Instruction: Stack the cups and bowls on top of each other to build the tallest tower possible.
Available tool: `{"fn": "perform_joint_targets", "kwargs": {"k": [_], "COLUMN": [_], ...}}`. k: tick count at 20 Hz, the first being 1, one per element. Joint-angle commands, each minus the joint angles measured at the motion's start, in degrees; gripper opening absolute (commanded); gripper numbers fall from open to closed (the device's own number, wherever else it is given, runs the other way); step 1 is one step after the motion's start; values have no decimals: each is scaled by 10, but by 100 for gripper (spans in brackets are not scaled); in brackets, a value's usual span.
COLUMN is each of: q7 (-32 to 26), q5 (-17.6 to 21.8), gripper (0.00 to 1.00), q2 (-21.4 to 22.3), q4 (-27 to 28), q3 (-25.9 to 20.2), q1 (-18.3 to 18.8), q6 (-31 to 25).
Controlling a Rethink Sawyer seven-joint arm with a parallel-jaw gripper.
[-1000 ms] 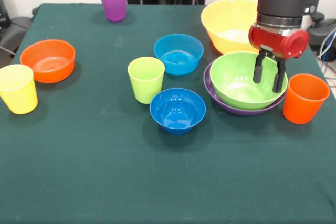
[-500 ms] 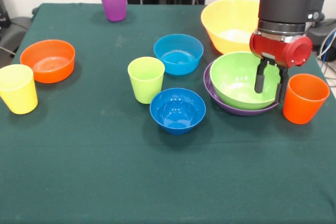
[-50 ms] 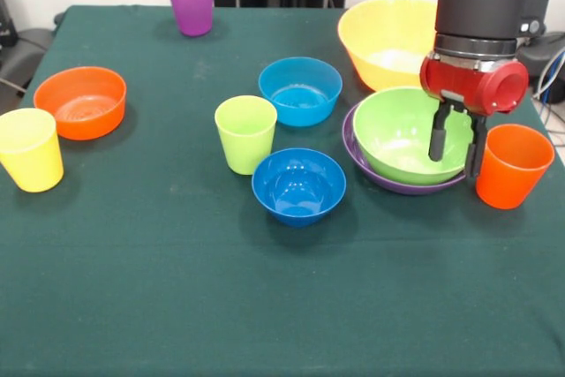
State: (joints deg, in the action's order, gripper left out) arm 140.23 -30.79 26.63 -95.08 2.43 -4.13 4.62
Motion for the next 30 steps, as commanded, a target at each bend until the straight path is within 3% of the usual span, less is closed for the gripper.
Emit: {"fn": "perform_joint_targets", "kwargs": {"k": [1,15,30], "q7": [81,84,87], "q5": [13,28,3], "gripper": [100,100,100], "q2": [-40,-56,-51], "q4": [-11,-22,-27], "q3": [-73,-101,-95], "q1": [33,55,48], "q6": [-9,15,-14]}}
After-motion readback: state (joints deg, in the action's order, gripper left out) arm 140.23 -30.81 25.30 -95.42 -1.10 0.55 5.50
